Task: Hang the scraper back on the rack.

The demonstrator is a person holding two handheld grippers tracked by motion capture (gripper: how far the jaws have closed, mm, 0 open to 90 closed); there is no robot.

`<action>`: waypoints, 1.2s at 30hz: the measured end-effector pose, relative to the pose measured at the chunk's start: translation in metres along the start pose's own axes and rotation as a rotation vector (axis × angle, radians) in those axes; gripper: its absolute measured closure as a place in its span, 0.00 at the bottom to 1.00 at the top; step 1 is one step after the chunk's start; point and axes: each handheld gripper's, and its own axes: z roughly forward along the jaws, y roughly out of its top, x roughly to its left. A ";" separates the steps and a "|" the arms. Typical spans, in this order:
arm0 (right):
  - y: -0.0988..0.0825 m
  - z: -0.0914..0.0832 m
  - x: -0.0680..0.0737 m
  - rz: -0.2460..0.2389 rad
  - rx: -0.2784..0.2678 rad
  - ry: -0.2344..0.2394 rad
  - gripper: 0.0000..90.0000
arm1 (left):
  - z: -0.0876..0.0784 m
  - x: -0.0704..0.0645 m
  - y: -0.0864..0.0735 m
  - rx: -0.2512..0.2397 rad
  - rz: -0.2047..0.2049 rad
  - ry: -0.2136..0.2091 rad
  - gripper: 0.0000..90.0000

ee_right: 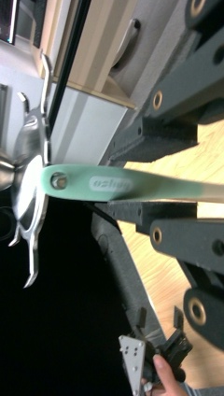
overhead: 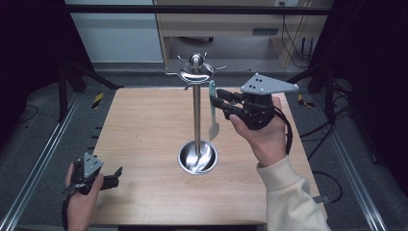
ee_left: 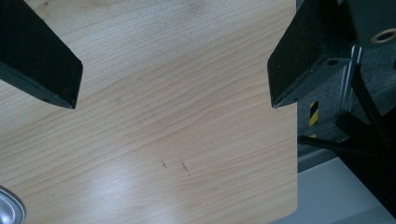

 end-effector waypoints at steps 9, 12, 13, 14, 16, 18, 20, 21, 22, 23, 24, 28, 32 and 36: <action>-0.008 -0.014 -0.009 0.002 0.037 -0.062 0.36 | 0.001 -0.001 0.002 -0.004 0.011 0.000 0.03; -0.020 -0.022 -0.011 -0.010 0.043 -0.146 0.23 | 0.001 -0.004 0.003 0.000 0.025 0.000 0.03; -0.024 -0.025 -0.012 -0.013 0.044 -0.165 0.19 | 0.001 -0.005 0.003 0.002 0.029 -0.001 0.03; -0.029 -0.027 -0.014 -0.011 0.050 -0.185 0.16 | 0.001 -0.006 0.003 0.004 0.033 0.000 0.03; -0.036 -0.033 -0.018 -0.012 0.060 -0.207 0.14 | 0.002 -0.006 0.001 0.010 0.030 -0.005 0.03; -0.043 -0.038 -0.022 -0.020 0.062 -0.218 0.10 | 0.004 -0.006 0.000 0.024 0.037 -0.006 0.03; -0.048 -0.042 -0.027 -0.014 0.061 -0.232 0.09 | 0.004 -0.005 -0.001 0.022 0.030 -0.006 0.03; -0.050 -0.045 -0.029 -0.005 0.055 -0.238 0.09 | 0.004 -0.004 -0.001 0.018 0.024 -0.008 0.03; -0.053 -0.047 -0.031 0.007 0.051 -0.243 0.09 | 0.003 -0.004 -0.001 0.015 0.022 -0.009 0.03; -0.056 -0.049 -0.032 0.017 0.049 -0.250 0.08 | 0.002 -0.004 -0.001 0.010 0.021 -0.009 0.03; -0.059 -0.051 -0.034 0.023 0.044 -0.260 0.08 | 0.002 -0.004 -0.001 0.009 0.019 -0.012 0.03; -0.070 -0.056 -0.035 0.044 0.043 -0.279 0.07 | 0.002 -0.007 -0.001 0.010 0.021 -0.017 0.03; -0.083 -0.065 -0.033 0.046 0.056 -0.285 0.08 | 0.003 -0.009 -0.001 0.014 0.030 -0.019 0.03; -0.102 -0.071 -0.032 0.051 0.084 -0.296 0.08 | 0.003 -0.007 -0.002 0.008 0.022 -0.023 0.03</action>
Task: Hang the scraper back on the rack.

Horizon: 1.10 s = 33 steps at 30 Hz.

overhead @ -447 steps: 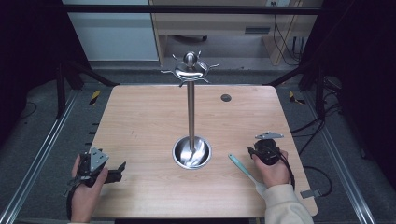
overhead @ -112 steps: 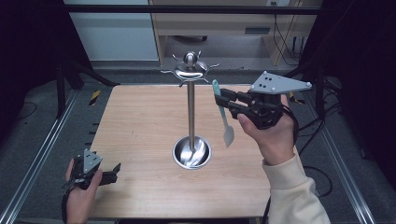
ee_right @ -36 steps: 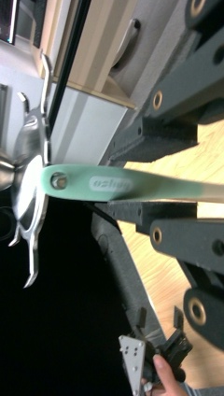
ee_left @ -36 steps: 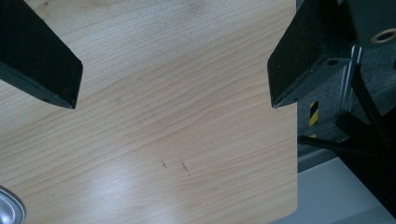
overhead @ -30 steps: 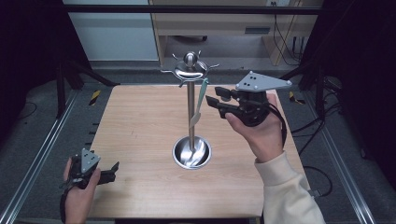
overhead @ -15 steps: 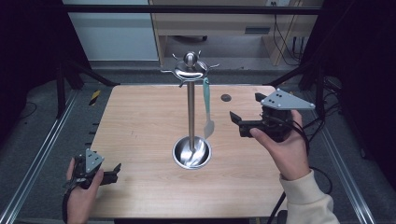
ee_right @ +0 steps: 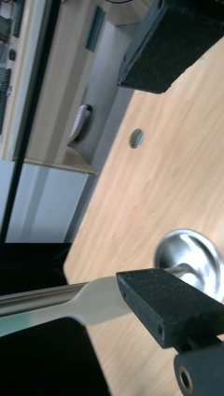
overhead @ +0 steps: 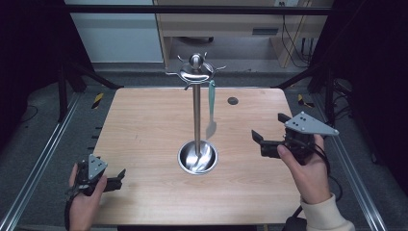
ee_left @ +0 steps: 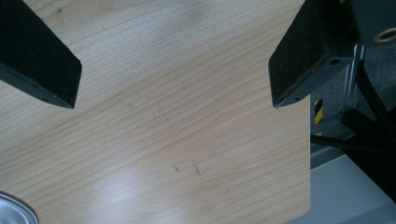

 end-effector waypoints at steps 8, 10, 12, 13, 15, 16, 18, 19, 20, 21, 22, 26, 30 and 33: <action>-0.041 0.007 0.004 0.004 0.084 -0.037 0.07 | -0.002 -0.002 0.001 -0.014 0.014 -0.003 0.02; -0.049 0.009 0.004 -0.005 0.100 -0.039 0.07 | -0.003 0.001 0.000 -0.017 -0.002 0.006 0.02; -0.058 0.011 0.004 -0.023 0.112 -0.047 0.07 | -0.003 0.003 0.000 -0.016 -0.014 0.012 0.02; -0.062 0.012 0.004 -0.025 0.115 -0.056 0.07 | -0.004 0.004 0.000 -0.017 -0.017 0.014 0.02; -0.070 0.015 0.002 -0.021 0.122 -0.079 0.07 | -0.003 0.004 0.000 -0.014 -0.016 0.014 0.02; -0.075 0.017 0.002 -0.017 0.125 -0.088 0.07 | -0.003 0.004 0.000 -0.013 -0.012 0.015 0.02; -0.083 0.020 0.001 -0.013 0.138 -0.092 0.08 | -0.002 0.002 0.000 -0.010 -0.009 0.013 0.02; -0.086 0.021 0.001 -0.016 0.139 -0.093 0.08 | -0.002 0.002 0.000 -0.007 -0.005 0.014 0.02; -0.090 0.023 0.000 -0.020 0.141 -0.095 0.09 | -0.002 0.001 0.000 -0.005 -0.002 0.013 0.03; -0.094 0.024 0.000 -0.014 0.145 -0.097 0.09 | -0.001 0.001 0.000 -0.003 0.000 0.012 0.02; -0.097 0.026 0.000 -0.012 0.147 -0.098 0.09 | -0.001 0.000 0.000 -0.002 0.000 0.011 0.03; -0.111 0.036 0.001 0.022 0.171 -0.087 0.09 | -0.002 0.001 0.001 -0.005 0.001 0.012 0.03; -0.121 0.050 0.002 0.049 0.186 -0.085 0.08 | -0.002 0.000 0.001 -0.010 0.006 0.007 0.03; -0.127 0.063 0.002 0.077 0.200 -0.076 0.08 | -0.002 -0.001 0.002 -0.011 0.012 0.005 0.03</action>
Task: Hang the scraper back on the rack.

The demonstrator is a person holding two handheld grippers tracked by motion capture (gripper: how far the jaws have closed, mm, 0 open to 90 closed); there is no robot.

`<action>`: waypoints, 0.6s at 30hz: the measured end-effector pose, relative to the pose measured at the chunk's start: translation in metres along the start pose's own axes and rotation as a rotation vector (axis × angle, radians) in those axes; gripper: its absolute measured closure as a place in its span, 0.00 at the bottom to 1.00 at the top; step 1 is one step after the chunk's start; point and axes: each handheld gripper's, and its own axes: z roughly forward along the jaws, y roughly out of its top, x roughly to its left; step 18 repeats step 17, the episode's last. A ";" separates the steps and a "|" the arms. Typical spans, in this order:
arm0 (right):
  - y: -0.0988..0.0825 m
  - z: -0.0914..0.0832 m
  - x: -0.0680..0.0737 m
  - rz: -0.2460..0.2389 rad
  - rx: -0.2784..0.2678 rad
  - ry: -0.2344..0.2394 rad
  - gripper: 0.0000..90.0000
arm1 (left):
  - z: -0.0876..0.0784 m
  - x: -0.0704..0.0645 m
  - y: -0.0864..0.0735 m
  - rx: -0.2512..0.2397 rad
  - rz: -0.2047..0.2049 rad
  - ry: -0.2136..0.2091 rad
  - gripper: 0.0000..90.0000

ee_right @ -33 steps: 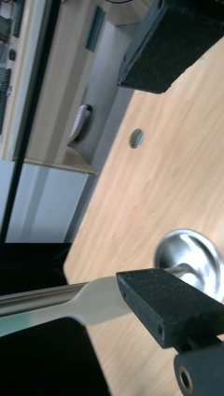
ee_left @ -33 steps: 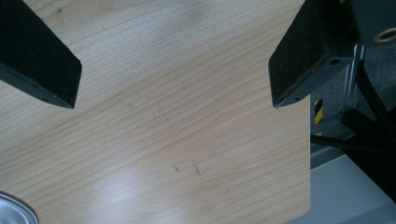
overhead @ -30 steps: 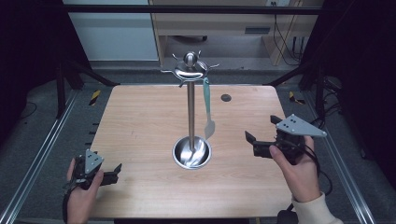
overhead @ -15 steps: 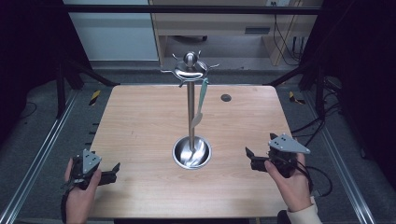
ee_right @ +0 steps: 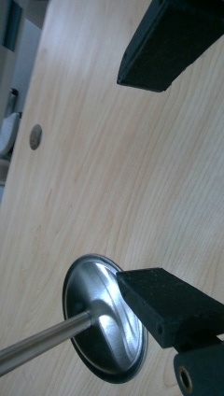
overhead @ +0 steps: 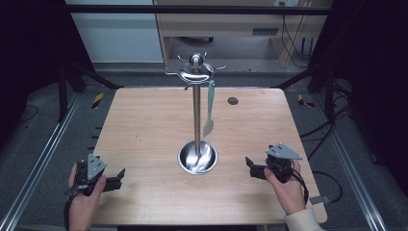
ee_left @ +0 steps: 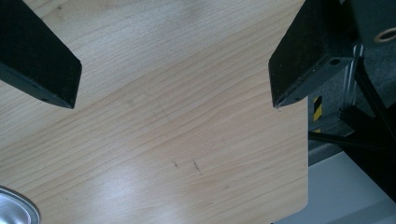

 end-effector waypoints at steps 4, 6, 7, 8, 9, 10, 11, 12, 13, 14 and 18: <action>0.001 0.021 0.006 0.002 0.007 -0.009 0.08 | 0.000 -0.001 0.000 0.003 0.008 -0.005 0.02; 0.001 0.033 0.009 0.013 0.016 -0.018 0.10 | 0.001 -0.002 -0.001 0.010 0.009 -0.008 0.02; 0.000 0.038 0.010 0.014 0.004 -0.033 0.12 | 0.001 -0.002 -0.001 0.011 0.011 -0.009 0.03; -0.002 0.044 0.012 0.014 0.001 -0.047 0.13 | 0.001 -0.002 0.000 0.012 0.016 -0.010 0.03; -0.005 0.048 0.014 0.020 0.017 -0.042 0.13 | 0.001 -0.002 0.000 0.010 0.019 -0.008 0.02; -0.008 0.052 0.017 0.020 0.037 -0.026 0.13 | 0.000 -0.002 0.001 0.008 0.021 -0.007 0.03; -0.011 0.054 0.019 0.011 0.058 -0.010 0.13 | 0.000 -0.002 0.001 0.007 0.021 -0.006 0.03; -0.013 0.055 0.022 0.005 0.078 0.000 0.12 | -0.001 -0.002 0.001 0.009 0.021 -0.004 0.02; -0.013 0.055 0.023 0.007 0.089 0.006 0.12 | -0.001 -0.002 0.000 0.011 0.018 -0.002 0.02; -0.013 0.054 0.024 0.004 0.084 0.004 0.12 | -0.002 -0.002 -0.001 0.013 0.016 -0.001 0.02; -0.009 0.053 0.023 0.004 0.057 -0.007 0.12 | -0.006 0.000 -0.004 0.012 0.012 0.003 0.02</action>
